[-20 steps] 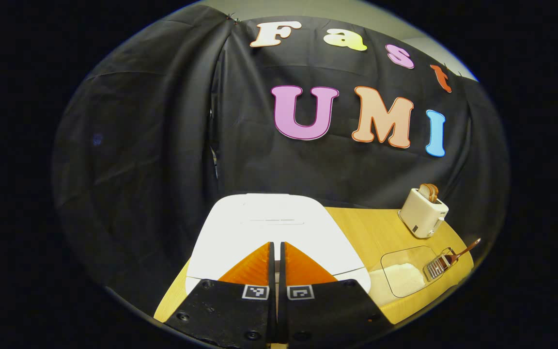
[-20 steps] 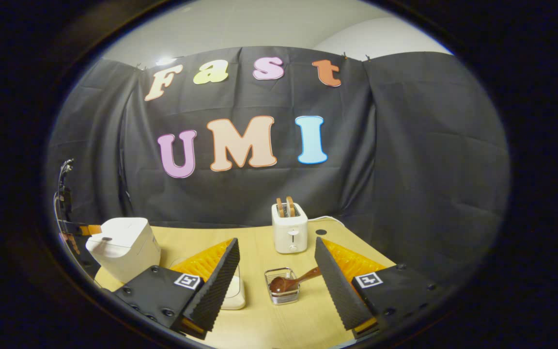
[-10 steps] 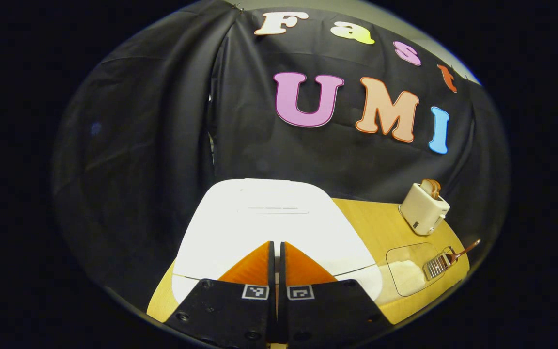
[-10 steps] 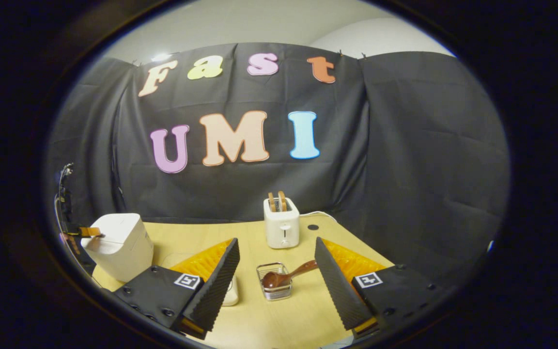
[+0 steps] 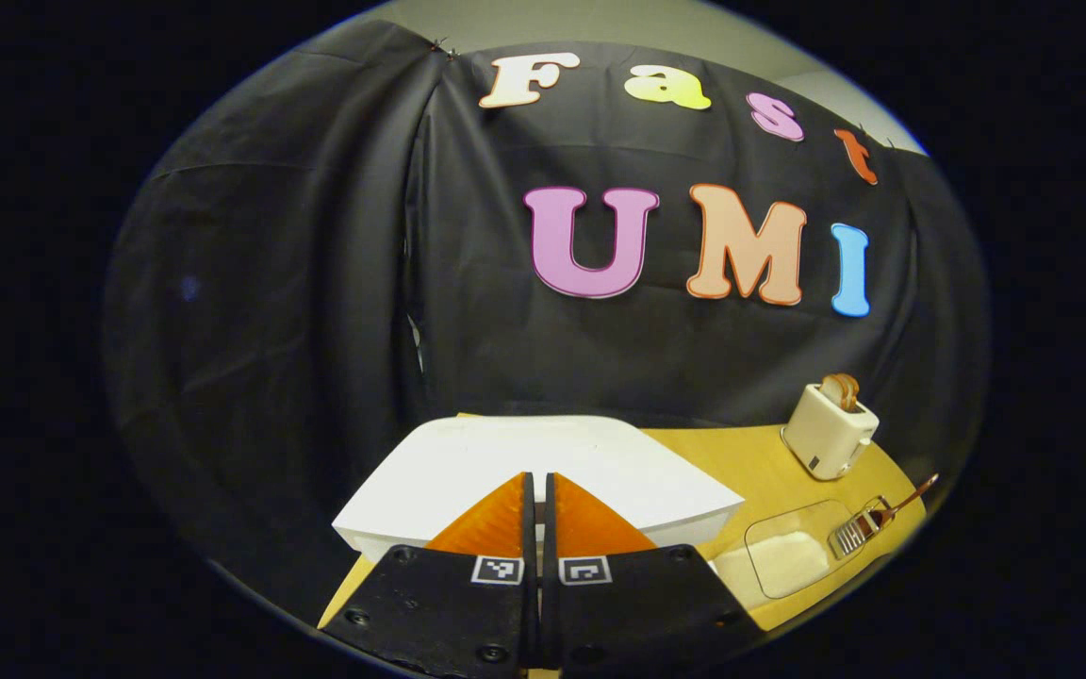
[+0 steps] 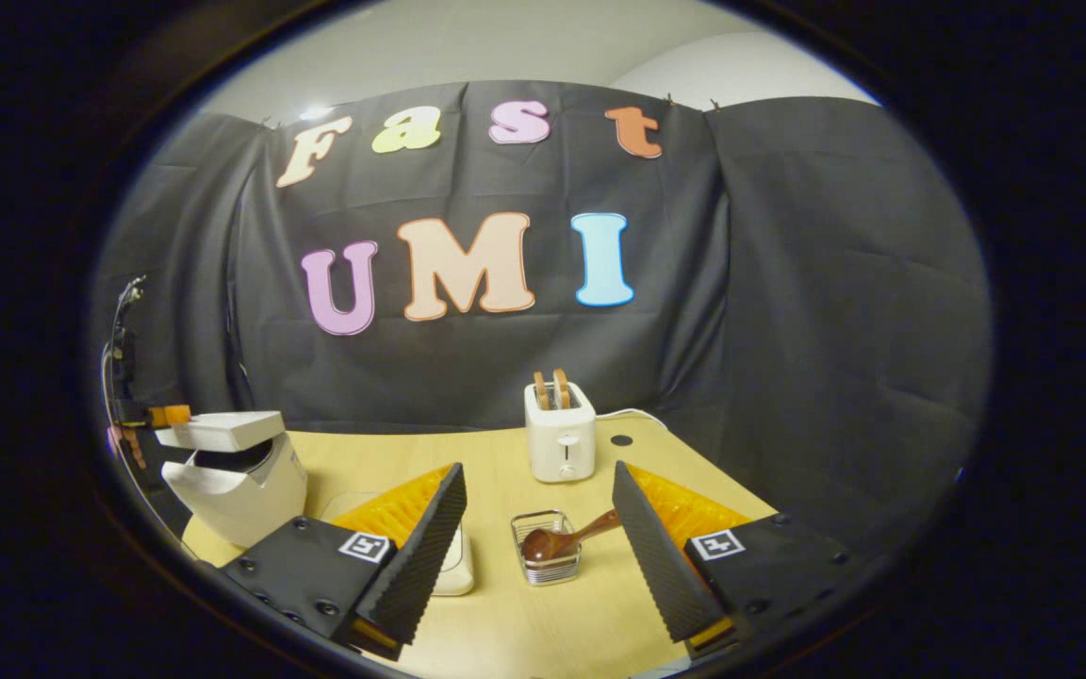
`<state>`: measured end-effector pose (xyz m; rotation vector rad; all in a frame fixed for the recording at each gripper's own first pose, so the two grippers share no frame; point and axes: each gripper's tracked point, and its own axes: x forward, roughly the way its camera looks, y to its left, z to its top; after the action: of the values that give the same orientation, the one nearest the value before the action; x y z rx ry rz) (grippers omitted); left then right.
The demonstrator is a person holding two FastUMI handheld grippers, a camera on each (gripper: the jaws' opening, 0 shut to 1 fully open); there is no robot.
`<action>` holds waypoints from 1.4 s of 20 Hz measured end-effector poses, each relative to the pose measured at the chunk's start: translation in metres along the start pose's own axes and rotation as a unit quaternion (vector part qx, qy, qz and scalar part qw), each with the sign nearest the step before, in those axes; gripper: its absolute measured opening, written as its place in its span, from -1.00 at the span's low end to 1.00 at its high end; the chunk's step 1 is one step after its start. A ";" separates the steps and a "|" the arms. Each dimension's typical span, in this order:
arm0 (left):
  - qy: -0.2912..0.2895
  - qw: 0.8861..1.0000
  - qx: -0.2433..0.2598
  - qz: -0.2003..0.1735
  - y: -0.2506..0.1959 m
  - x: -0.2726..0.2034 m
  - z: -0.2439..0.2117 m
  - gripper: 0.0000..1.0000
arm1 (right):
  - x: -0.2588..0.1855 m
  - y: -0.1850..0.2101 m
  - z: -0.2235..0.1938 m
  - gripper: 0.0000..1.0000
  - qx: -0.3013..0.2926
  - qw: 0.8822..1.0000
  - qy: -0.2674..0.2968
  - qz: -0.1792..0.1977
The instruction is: Close the left gripper, press the button to open the rice cooker; take a wooden spoon from the chopstick holder with the right hand, scoop a spoonful of rice and pour it into the rice cooker, then put the wooden spoon back into the chopstick holder.
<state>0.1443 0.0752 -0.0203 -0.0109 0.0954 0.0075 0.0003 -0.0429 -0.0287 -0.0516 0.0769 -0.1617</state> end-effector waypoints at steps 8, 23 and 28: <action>-0.059 0.998 0.004 0.012 -0.005 -0.007 0.048 -1.00 | 0.004 -0.012 -0.005 1.00 -0.001 1.000 0.002 -0.008; -0.059 0.997 -0.036 0.044 0.000 -0.058 0.038 -1.00 | 0.046 -0.055 -0.069 1.00 0.019 0.998 0.050 -0.020; -0.046 0.997 -0.030 0.044 -0.012 -0.078 0.020 -0.88 | 0.071 -0.070 -0.100 0.98 0.040 0.996 0.075 -0.015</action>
<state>0.0687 0.0632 0.0069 -0.0664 0.0025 0.0996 0.0513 -0.1285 -0.1292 0.0395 0.2197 -0.1990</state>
